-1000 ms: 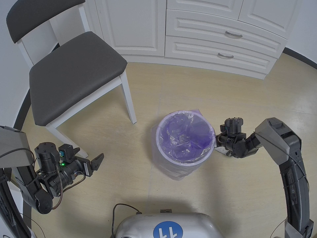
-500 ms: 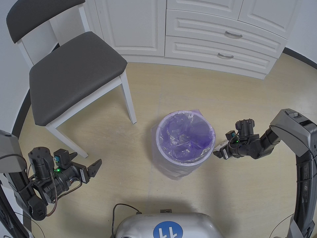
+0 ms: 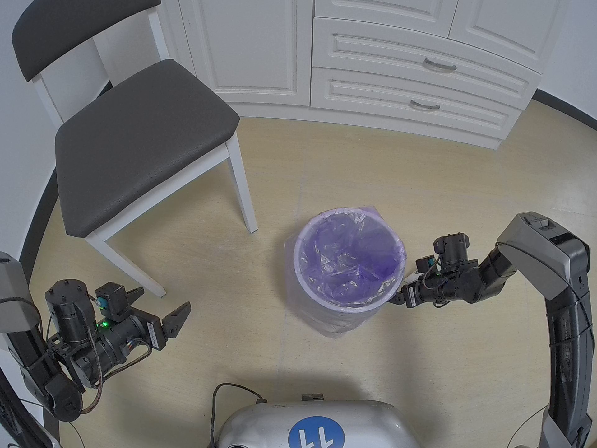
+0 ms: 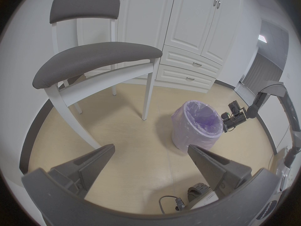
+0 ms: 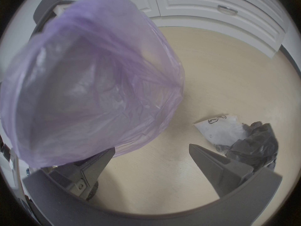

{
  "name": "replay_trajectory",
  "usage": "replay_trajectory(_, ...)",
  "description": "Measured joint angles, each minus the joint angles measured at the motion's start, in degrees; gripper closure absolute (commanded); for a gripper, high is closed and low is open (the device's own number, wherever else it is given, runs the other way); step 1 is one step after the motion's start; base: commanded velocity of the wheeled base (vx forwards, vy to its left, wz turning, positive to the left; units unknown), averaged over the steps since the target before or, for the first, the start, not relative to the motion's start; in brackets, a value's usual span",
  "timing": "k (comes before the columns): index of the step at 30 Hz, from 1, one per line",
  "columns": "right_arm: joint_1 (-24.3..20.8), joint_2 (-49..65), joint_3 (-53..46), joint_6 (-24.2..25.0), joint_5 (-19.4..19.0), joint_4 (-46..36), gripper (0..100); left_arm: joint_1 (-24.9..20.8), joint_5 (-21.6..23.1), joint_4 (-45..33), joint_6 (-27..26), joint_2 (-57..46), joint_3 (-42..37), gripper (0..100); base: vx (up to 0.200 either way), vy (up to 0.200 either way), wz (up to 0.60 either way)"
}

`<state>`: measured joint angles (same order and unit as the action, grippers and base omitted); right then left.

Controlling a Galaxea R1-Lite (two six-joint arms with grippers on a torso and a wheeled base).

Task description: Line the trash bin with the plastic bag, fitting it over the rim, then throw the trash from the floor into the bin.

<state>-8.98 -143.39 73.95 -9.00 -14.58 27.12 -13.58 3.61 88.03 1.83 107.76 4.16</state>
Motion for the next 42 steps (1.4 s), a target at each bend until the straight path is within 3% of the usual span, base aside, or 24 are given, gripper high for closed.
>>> replay_trajectory(8,0.5,-3.6,4.2,2.1,-0.5,0.0,0,0.0,0.0,0.0,0.0,-0.1,0.0,0,0.000,0.000,0.00)
replay_trajectory(25,1.5,-13.7,20.1,4.2,5.7,-1.3,0,0.1,0.1,0.0,0.0,-0.4,0.0,0,0.000,0.000,0.00)
replay_trajectory(37,1.9,-5.8,10.4,3.7,0.6,-0.8,0,-0.3,0.0,0.0,0.0,-0.4,0.0,0,0.000,0.000,0.00)
replay_trajectory(42,2.5,1.2,4.3,-0.5,-0.3,-0.9,0,-2.6,-0.3,0.0,-0.1,-1.0,-0.1,0,0.000,0.000,0.00)
